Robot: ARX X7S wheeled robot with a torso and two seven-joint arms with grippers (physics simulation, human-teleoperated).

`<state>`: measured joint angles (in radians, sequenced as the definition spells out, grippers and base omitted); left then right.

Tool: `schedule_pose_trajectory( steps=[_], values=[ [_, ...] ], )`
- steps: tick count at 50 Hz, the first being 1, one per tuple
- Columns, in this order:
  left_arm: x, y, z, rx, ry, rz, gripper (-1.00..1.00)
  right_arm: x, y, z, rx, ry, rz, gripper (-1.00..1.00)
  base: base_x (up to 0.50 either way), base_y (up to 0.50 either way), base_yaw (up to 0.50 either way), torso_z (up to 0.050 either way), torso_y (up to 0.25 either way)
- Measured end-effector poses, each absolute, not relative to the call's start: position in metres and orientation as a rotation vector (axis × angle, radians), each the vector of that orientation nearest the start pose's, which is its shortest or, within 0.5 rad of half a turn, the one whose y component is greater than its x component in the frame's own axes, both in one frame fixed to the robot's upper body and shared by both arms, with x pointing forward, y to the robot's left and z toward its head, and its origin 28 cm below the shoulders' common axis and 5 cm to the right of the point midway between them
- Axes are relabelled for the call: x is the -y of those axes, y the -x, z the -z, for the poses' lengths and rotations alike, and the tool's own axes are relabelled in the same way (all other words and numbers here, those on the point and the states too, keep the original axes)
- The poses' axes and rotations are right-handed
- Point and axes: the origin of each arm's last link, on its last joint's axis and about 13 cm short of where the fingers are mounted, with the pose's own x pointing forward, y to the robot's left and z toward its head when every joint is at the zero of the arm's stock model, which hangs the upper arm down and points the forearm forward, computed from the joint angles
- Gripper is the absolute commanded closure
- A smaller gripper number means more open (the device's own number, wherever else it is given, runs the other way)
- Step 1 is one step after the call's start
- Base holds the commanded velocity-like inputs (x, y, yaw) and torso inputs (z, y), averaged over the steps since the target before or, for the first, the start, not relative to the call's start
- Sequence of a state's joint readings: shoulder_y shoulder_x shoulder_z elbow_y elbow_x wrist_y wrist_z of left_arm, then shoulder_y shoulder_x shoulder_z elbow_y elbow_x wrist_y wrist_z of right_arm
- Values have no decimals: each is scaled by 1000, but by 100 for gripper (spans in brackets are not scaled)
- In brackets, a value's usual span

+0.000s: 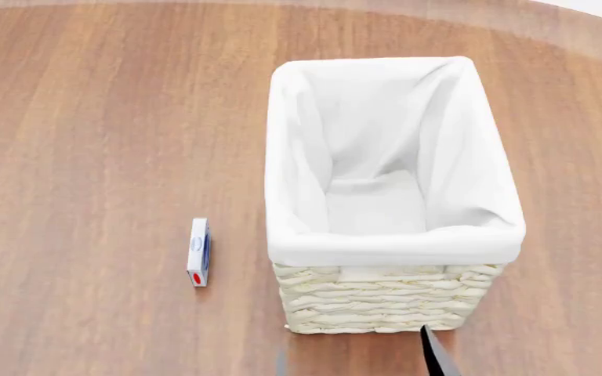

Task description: Pick up the ketchup, and put it in the basket.

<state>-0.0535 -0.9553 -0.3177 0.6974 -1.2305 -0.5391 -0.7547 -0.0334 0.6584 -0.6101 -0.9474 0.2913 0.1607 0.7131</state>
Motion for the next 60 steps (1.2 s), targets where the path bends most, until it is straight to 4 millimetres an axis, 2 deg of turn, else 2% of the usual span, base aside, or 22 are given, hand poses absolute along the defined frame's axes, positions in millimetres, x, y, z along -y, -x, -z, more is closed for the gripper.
schedule_pose_trajectory(
  steps=[13, 28, 46, 60],
  values=[
    [-294, -187, -248, 97, -41, 3, 100, 73, -119, -145, 373, -34, -205, -100, 0, 0, 0, 0, 0],
    [-275, -197, -269, 45, -139, 272, 100, 73, -119, -145, 370, -34, -208, -100, 0, 0, 0, 0, 0],
    [-261, -211, -290, -17, -249, 543, 100, 75, -120, -145, 369, -41, -204, -100, 0, 0, 0, 0, 0],
    [-257, -229, -314, -40, -334, 715, 100, 77, -120, -148, 367, -41, -204, -100, 0, 0, 0, 0, 1]
  ],
)
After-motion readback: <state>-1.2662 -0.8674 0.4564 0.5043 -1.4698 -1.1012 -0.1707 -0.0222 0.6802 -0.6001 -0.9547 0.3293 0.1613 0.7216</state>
